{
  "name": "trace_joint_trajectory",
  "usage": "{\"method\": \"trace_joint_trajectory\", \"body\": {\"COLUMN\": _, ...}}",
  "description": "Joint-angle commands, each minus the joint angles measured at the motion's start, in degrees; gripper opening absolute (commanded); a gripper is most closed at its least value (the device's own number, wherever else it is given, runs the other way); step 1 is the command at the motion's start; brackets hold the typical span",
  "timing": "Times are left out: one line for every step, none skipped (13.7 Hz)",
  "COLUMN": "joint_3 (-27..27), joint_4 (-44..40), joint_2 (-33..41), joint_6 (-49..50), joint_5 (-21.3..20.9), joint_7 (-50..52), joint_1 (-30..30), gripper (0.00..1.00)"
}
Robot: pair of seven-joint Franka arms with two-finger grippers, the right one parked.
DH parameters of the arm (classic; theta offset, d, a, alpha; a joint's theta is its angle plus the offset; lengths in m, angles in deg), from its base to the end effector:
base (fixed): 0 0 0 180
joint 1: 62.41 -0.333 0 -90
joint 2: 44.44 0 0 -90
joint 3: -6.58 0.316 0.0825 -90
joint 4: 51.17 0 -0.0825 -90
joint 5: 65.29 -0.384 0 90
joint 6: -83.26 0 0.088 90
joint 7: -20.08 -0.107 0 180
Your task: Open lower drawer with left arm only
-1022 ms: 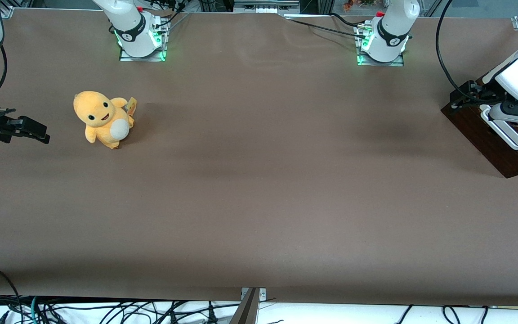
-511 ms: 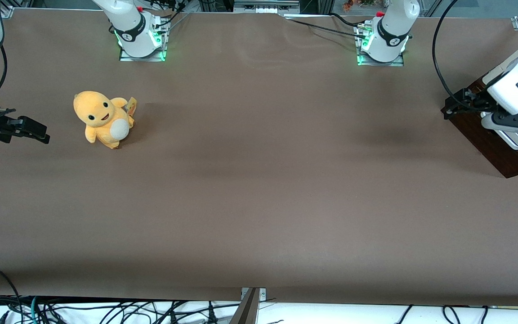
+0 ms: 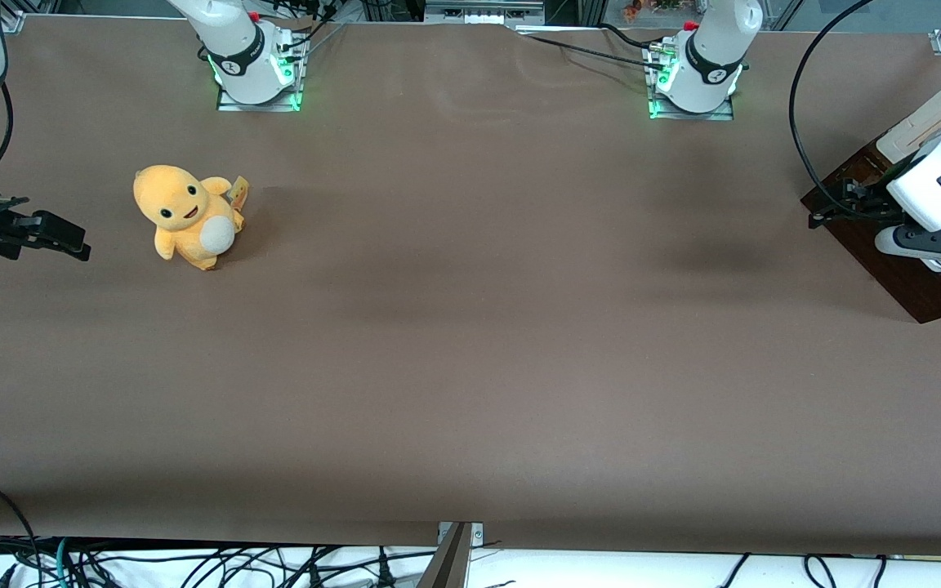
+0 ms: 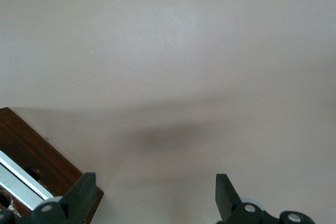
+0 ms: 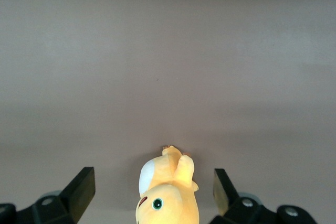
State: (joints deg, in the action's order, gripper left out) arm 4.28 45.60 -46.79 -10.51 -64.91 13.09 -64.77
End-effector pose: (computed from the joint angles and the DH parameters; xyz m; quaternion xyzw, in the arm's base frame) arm 0.5652 0.0003 0.5512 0.9971 -0.0600 -0.0463 0.0070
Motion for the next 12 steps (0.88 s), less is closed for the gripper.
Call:
{"method": "trace_joint_trajectory", "body": {"joint_3": -0.25, "joint_4": -1.93, "joint_2": -0.63, "joint_6": 1.13, "joint_5": 1.46, "joint_7": -1.02, "joint_1": -0.45, "gripper": 1.00}}
{"method": "trace_joint_trajectory", "body": {"joint_3": -0.34, "joint_4": -1.93, "joint_2": -0.63, "joint_6": 1.13, "joint_5": 1.37, "joint_7": -0.75, "joint_1": -0.37, "gripper": 1.00}}
{"method": "trace_joint_trajectory", "body": {"joint_3": -0.42, "joint_4": -1.93, "joint_2": -0.63, "joint_6": 1.13, "joint_5": 1.20, "joint_7": -0.58, "joint_1": -0.28, "gripper": 1.00}}
{"method": "trace_joint_trajectory", "body": {"joint_3": -0.51, "joint_4": -2.02, "joint_2": -0.72, "joint_6": 1.13, "joint_5": 0.93, "joint_7": -0.57, "joint_1": -0.19, "gripper": 1.00}}
{"method": "trace_joint_trajectory", "body": {"joint_3": -0.51, "joint_4": -2.46, "joint_2": -0.72, "joint_6": 1.13, "joint_5": 0.67, "joint_7": -0.66, "joint_1": -0.01, "gripper": 1.00}}
{"method": "trace_joint_trajectory", "body": {"joint_3": -0.51, "joint_4": -2.72, "joint_2": -1.16, "joint_6": 1.13, "joint_5": 0.75, "joint_7": -0.66, "joint_1": -0.01, "gripper": 1.00}}
{"method": "trace_joint_trajectory", "body": {"joint_3": -0.51, "joint_4": -2.72, "joint_2": -1.16, "joint_6": 1.13, "joint_5": 0.76, "joint_7": -0.58, "joint_1": -0.10, "gripper": 1.00}}
{"method": "trace_joint_trajectory", "body": {"joint_3": -0.43, "joint_4": -2.72, "joint_2": -1.16, "joint_6": 1.13, "joint_5": 0.76, "joint_7": -0.40, "joint_1": -0.36, "gripper": 1.00}}
{"method": "trace_joint_trajectory", "body": {"joint_3": -0.25, "joint_4": -2.64, "joint_2": -1.16, "joint_6": 1.22, "joint_5": 0.67, "joint_7": -0.31, "joint_1": -0.54, "gripper": 1.00}}
{"method": "trace_joint_trajectory", "body": {"joint_3": -0.16, "joint_4": -2.64, "joint_2": -1.25, "joint_6": 1.22, "joint_5": -0.38, "joint_7": 0.47, "joint_1": -0.54, "gripper": 1.00}}
{"method": "trace_joint_trajectory", "body": {"joint_3": -0.16, "joint_4": -2.72, "joint_2": -1.25, "joint_6": 1.13, "joint_5": -3.26, "joint_7": 2.22, "joint_1": -0.45, "gripper": 1.00}}
{"method": "trace_joint_trajectory", "body": {"joint_3": -0.25, "joint_4": -2.64, "joint_2": -1.42, "joint_6": 1.22, "joint_5": -6.07, "joint_7": 3.89, "joint_1": -0.37, "gripper": 1.00}}
